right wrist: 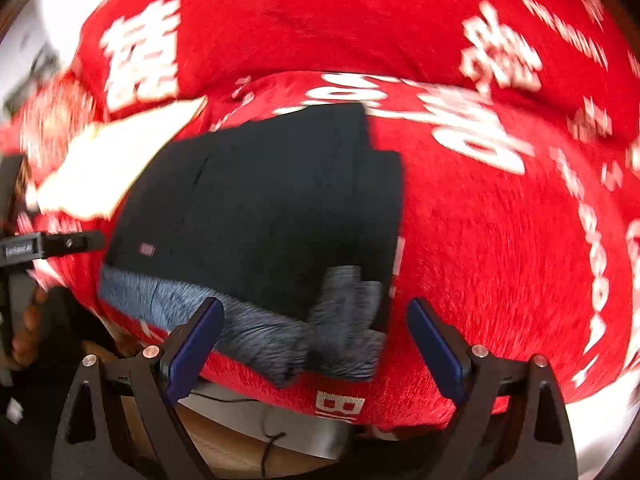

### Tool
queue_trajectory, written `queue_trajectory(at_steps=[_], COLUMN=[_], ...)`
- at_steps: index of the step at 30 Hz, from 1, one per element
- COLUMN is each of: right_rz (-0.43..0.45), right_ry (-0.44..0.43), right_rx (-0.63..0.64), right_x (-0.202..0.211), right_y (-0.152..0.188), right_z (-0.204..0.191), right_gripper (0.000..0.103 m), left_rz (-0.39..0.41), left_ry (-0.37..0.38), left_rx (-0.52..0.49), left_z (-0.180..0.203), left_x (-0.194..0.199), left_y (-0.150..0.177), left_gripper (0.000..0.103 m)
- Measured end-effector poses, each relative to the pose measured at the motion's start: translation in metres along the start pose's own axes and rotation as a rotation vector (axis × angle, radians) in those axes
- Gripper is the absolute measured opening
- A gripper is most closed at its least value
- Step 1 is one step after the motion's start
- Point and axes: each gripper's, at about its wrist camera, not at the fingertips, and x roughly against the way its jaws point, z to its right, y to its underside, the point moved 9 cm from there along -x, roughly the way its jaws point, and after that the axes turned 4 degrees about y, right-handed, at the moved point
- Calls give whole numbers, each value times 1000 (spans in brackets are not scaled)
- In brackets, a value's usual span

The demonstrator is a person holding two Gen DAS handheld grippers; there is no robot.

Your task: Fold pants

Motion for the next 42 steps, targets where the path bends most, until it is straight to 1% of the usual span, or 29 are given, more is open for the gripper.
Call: queue_trajectory(at_steps=[1,3,5,7,9,11,12,13,14,16,17,19,21,23,25,26,27,28,29,30,31,32,34,36,37,39,41,42], right_rz=[-2,-2,-17,-33,-44,-64,-76,-71,-41,-33,-21,14,32,18,-10,-14,-8,-4,0,9,19,40,64,95,111,139,159,171], right_ry=[-43,-109,-157,-178,-240,-283,-306,-319,-330,-310,-301,-257,-246,-247,-225,-219,-211,-199,-197,-197,-195,-196,-221,-237,-237,-232,-248,-251], right_rx=[-73,-148,-174,-168,-161,-172,-176,-179,-169,-113,-72,12,20,0,-17,-15,-6,3,6,10,14,12,9,26,37,41,13,-2], right_x=[-2,-7,-15,-24,-35,-51,-60,-65,-66,-72,-74,-79,-79,-78,-76,-73,-70,-67,-63,-58,-53,-45,-31,-15,-8,5,15,18], right_y=[1,1,-1,-4,-8,-11,-12,-15,-20,-24,-24,-22,-23,-24,-26,-28,-28,-30,-30,-31,-33,-36,-41,-47,-51,-63,-79,-89], right_z=[13,25,30,32,29,28,26,24,20,13,8,1,0,1,-2,-6,-9,-11,-12,-12,-13,-14,-16,-21,-22,-16,-1,7], right_gripper=[95,95,95,95,95,95,95,96,97,100,103,103,103,103,100,93,84,80,70,61,56,49,47,47,47,47,47,47], left_rz=[-30,-61,-97,-118,-109,-116,-117,-111,-96,-81,-78,-77,-63,-28,0,9,14,21,26,31,37,45,64,90,104,116,122,120], left_ry=[12,2,50,123,98,77,87,98,102,100,102,106,90,65,43,34,30,30,29,29,29,36,49,76,74,68,115,125], left_rx=[1,3,28,43,17,-4,-1,8,5,-28,-39,-46,-52,-81,-111,-124,-124,-123,-125,-127,-127,-125,-127,-157,-176,-209,-203,-212], left_z=[2,4,9,18,22,23,20,21,21,22,22,23,23,29,35,37,37,37,37,38,39,43,51,71,81,101,119,127], left_x=[-10,-30,-38,-42,-49,-59,-62,-64,-65,-65,-67,-70,-67,-62,-56,-52,-50,-46,-42,-38,-33,-26,-12,3,10,16,16,12], left_y=[-5,-20,-19,-15,-17,-17,-17,-19,-22,-23,-24,-28,-28,-26,-24,-24,-24,-25,-26,-26,-27,-28,-29,-34,-39,-55,-81,-93], left_gripper=[103,103,103,103,103,103,103,103,103,103,103,103,103,97,86,83,76,69,65,59,54,52,52,52,52,52,52,52])
